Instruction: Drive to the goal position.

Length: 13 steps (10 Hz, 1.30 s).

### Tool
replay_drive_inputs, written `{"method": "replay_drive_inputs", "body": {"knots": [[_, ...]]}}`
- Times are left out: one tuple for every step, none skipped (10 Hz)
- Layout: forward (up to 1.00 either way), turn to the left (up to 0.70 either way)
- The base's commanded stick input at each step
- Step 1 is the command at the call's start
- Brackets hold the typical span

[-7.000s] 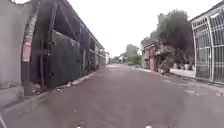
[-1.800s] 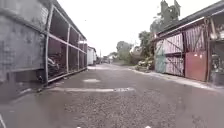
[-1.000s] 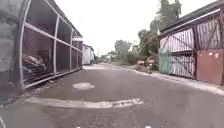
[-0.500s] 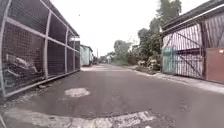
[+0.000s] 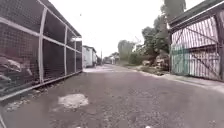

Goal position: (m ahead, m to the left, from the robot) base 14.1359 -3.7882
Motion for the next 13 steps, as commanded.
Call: {"method": "replay_drive_inputs", "body": {"knots": [[0.85,0.00],[0.85,0.00],[0.85,0.00],[0.85,0.00],[0.85,0.00],[0.85,0.00],[0.85,0.00],[0.85,0.20],[0.85,0.06],[0.85,0.00],[0.85,0.00],[0.85,0.00],[0.85,0.00]]}}
